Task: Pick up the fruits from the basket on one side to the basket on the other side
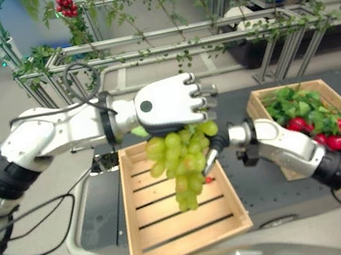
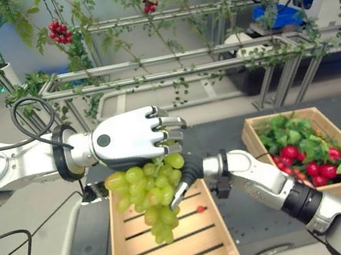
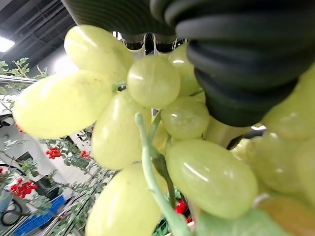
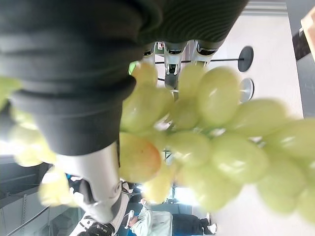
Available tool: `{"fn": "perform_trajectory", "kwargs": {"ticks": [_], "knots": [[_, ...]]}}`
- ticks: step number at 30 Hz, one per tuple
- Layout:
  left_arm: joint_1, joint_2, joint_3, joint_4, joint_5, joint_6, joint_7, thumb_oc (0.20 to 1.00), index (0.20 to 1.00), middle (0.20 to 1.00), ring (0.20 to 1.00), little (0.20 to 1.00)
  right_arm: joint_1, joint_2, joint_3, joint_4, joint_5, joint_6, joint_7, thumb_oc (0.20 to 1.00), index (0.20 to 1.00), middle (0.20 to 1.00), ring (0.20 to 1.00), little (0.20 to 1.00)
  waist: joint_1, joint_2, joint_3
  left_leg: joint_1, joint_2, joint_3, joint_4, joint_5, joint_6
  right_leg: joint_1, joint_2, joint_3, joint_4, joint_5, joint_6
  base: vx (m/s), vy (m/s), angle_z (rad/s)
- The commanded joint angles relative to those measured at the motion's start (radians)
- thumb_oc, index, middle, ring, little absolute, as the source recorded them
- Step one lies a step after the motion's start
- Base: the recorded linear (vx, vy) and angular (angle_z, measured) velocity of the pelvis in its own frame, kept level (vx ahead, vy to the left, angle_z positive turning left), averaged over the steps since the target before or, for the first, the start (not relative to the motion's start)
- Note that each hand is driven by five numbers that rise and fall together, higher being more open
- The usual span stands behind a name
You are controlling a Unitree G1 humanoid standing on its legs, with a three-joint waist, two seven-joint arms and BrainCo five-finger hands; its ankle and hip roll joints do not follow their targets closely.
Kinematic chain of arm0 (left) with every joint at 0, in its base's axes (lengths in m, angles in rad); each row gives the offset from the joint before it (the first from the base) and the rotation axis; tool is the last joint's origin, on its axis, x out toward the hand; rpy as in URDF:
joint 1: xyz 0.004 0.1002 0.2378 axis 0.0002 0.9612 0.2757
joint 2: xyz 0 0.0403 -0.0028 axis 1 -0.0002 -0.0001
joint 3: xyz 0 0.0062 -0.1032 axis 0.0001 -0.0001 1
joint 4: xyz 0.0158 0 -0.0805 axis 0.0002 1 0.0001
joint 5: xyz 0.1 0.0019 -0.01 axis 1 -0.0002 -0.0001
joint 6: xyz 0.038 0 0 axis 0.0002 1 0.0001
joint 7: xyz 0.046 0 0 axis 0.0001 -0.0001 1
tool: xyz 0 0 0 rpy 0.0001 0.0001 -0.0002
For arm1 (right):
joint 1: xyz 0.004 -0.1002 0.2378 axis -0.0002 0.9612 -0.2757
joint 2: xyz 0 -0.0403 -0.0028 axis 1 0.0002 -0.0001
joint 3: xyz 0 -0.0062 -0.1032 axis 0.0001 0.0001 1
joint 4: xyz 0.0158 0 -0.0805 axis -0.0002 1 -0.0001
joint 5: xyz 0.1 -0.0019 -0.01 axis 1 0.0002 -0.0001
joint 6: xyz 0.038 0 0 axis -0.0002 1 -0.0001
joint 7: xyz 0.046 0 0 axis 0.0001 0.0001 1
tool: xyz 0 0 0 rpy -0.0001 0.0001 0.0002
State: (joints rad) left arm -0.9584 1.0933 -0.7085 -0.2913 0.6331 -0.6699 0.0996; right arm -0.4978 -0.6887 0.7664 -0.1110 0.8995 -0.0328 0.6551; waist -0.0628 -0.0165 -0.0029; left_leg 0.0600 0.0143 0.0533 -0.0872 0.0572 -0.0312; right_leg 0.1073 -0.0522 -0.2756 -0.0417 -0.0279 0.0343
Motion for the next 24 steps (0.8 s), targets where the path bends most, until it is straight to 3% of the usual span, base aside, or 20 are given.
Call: {"fn": "perform_trajectory", "kwargs": {"ticks": [1, 14, 24], "knots": [[-0.115, -0.050, -0.027, 0.100, -0.043, 0.055, 0.065, 0.200, 0.200, 0.200, 0.200, 0.200, -0.077, 0.044, 0.035, -0.081, 0.127, 0.002, 0.061, 1.000, 1.000, 1.000, 1.000, 1.000, 0.018, -0.028, -0.026, 0.036, -0.018, 0.024, 0.027, -0.110, -0.002, -0.083, 0.002, 0.005, 0.099, -0.036, 0.089, 0.00, 0.000, 0.00], [-0.124, -0.048, -0.055, 0.122, 0.023, 0.070, 0.118, 0.200, 0.200, 0.200, 0.200, 0.200, 0.058, 0.112, 0.065, -0.095, 0.288, 0.072, 0.097, 1.000, 1.000, 1.000, 1.000, 1.000, 0.020, -0.025, -0.016, 0.030, -0.018, 0.022, 0.031, -0.110, -0.001, -0.090, -0.001, 0.001, 0.105, -0.037, 0.088, 0.00, 0.000, 0.00], [-0.121, -0.042, -0.060, 0.140, 0.115, 0.097, 0.191, 0.200, 0.200, 0.200, 0.200, 0.200, 0.151, 0.165, 0.036, -0.108, 0.362, 0.041, 0.074, 1.000, 1.000, 1.000, 1.000, 1.000, 0.019, -0.017, -0.010, 0.026, -0.016, 0.021, 0.035, -0.112, -0.001, -0.095, -0.004, -0.004, 0.113, -0.039, 0.089, 0.00, 0.000, 0.00]]}}
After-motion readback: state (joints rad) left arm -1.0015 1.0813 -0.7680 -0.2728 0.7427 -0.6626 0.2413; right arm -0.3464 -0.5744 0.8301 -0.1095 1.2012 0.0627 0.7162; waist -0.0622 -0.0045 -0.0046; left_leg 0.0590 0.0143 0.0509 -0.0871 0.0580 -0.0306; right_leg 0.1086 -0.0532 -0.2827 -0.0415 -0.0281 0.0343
